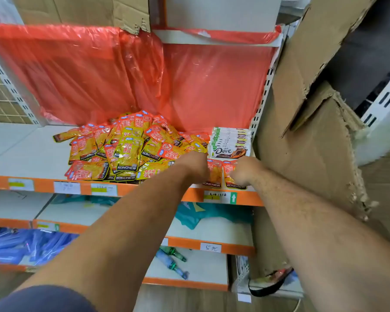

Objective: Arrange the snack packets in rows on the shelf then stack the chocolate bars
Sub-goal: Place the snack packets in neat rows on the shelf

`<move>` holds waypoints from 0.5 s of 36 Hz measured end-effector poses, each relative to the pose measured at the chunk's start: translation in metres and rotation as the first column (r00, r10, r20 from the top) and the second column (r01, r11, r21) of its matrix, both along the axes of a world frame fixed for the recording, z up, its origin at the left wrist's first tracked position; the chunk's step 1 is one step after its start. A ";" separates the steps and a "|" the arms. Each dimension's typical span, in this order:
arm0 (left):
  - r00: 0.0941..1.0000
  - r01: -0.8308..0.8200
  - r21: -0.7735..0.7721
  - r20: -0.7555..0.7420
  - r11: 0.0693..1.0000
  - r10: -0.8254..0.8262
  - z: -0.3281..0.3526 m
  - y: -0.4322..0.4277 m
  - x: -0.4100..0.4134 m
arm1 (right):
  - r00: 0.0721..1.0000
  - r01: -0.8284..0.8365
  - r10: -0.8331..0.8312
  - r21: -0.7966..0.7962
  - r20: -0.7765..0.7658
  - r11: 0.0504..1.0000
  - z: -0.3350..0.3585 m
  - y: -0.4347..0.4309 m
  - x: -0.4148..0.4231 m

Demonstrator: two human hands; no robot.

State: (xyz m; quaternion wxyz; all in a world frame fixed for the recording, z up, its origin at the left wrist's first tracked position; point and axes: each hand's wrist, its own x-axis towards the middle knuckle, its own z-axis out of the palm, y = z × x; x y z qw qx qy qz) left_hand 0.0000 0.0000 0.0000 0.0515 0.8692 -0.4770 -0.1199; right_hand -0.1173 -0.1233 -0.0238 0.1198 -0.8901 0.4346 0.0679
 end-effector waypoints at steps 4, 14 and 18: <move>0.995 -0.082 0.005 -0.059 0.997 0.082 -0.010 -0.015 -0.005 | 0.997 0.077 -0.077 0.005 -0.009 0.997 -0.005 -0.010 -0.003; 0.980 -0.179 -0.007 -0.087 0.984 0.178 -0.026 -0.035 -0.006 | 0.993 0.116 -0.118 0.074 0.016 0.990 -0.021 -0.016 0.004; 0.977 -0.187 -0.012 -0.109 0.982 0.185 -0.029 -0.038 -0.004 | 0.992 0.129 -0.129 0.073 0.002 0.989 -0.028 -0.018 0.004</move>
